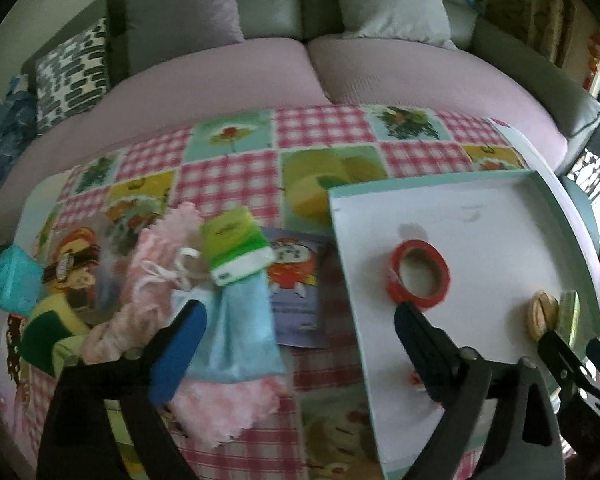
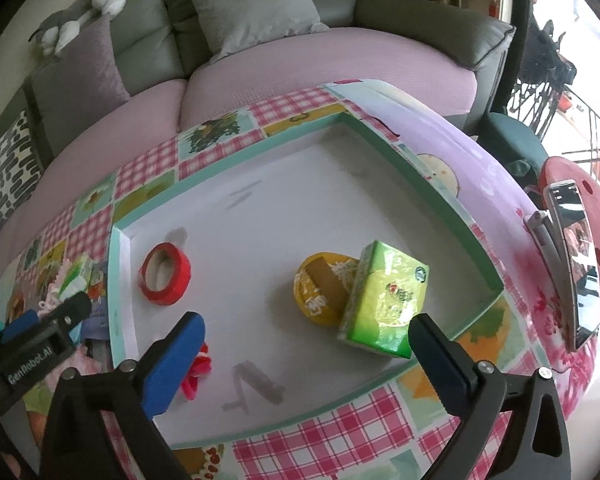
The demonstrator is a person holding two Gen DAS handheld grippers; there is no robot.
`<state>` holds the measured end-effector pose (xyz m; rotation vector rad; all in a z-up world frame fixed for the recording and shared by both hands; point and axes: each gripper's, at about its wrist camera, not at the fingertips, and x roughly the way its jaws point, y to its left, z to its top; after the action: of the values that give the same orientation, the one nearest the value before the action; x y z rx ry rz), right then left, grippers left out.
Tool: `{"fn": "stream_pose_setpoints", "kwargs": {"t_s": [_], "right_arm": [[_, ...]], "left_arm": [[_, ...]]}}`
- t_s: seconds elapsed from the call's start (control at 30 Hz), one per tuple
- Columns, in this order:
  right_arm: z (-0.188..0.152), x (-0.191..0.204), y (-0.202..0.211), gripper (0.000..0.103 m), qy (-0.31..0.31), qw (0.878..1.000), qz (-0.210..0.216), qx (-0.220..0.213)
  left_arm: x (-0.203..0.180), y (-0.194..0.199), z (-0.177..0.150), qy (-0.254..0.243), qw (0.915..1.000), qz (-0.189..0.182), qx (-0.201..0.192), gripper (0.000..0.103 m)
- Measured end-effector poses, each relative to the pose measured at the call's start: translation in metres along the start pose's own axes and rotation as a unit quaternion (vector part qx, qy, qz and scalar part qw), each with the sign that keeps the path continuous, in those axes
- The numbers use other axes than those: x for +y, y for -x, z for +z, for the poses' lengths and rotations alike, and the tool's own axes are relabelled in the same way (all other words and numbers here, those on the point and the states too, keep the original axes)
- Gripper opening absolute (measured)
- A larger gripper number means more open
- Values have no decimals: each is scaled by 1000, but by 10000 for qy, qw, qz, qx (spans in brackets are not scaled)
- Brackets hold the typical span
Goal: Organize soft objects
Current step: 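Release scrunchie into tray with left tool while right tool releases tissue pack, then move both tools back from the white tray to the pile of soft items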
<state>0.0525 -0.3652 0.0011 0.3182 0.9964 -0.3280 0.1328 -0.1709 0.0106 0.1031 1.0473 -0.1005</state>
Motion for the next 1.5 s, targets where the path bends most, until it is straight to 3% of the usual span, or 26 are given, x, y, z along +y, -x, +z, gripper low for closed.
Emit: {"fn": "stream_pose_setpoints", "kwargs": {"t_s": [0.3, 0.6, 0.93, 1.4, 1.5], "right_arm": [[-9, 18, 2, 103, 293, 9996, 13, 34], [-16, 41, 14, 103, 404, 9987, 293, -101], [-24, 75, 35, 103, 541, 9949, 804, -293], [-55, 136, 45, 103, 1116, 9829, 1463, -16], [-63, 151, 44, 103, 1281, 9794, 1560, 73]], "left_arm": [[24, 11, -1, 216, 9993, 261, -153, 96], [56, 25, -9, 479, 9980, 352, -203, 96], [107, 63, -25, 870, 9931, 453, -641, 96], [194, 99, -63, 1437, 9862, 347, -750, 96], [212, 99, -72, 1649, 9840, 181, -654, 96]]}}
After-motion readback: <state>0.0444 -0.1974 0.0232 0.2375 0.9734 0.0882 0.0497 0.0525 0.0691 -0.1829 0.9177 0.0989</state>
